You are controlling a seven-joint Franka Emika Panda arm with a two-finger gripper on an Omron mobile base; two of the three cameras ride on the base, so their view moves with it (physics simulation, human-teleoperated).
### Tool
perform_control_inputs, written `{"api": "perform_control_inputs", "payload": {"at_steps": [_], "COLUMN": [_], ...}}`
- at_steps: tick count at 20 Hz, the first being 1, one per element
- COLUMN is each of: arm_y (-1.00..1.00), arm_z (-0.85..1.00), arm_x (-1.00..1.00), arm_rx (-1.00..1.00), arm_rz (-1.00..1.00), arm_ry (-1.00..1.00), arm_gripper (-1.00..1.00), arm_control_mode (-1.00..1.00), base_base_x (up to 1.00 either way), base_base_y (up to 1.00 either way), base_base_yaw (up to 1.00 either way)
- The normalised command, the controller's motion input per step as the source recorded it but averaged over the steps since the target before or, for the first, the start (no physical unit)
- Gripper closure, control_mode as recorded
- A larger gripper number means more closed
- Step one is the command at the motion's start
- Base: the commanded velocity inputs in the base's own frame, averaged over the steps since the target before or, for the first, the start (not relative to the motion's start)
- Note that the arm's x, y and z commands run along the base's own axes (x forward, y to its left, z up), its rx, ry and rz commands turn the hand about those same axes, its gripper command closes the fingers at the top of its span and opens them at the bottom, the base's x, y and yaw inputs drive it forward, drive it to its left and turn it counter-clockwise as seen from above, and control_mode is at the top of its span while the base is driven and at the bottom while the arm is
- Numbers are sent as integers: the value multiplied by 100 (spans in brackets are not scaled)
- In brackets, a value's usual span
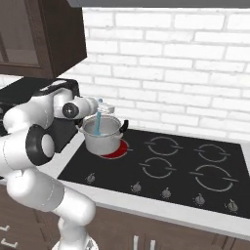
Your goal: Put the broccoli and lemon in the pot. Retrieve the spatula and lightly stir the vegetables in the pot.
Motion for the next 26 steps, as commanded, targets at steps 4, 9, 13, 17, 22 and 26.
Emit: {"api": "perform_control_inputs", "payload": {"at_steps": [4,9,13,17,22,26], "arm_y": [-1,-11,-24,-32,-35,-29], "arm_z": [-17,-31,-77,-89,-60,-32], "arm_x": [-14,-2,-4,-36,-71,-54], "arm_rx": [0,-6,-2,0,-11,-20], "arm_rz": [0,0,-4,-5,-4,-4], "arm_ry": [-31,-34,-3,0,-17,-27], "arm_gripper": [100,100,100,100,100,100], "arm_control_mode": [-100,-100,-100,-100,-100,-100], "base_base_x": [0,0,0,0,0,0], "base_base_y": [0,0,0,0,0,0], "base_base_yaw": [0,0,0,0,0,0]}}
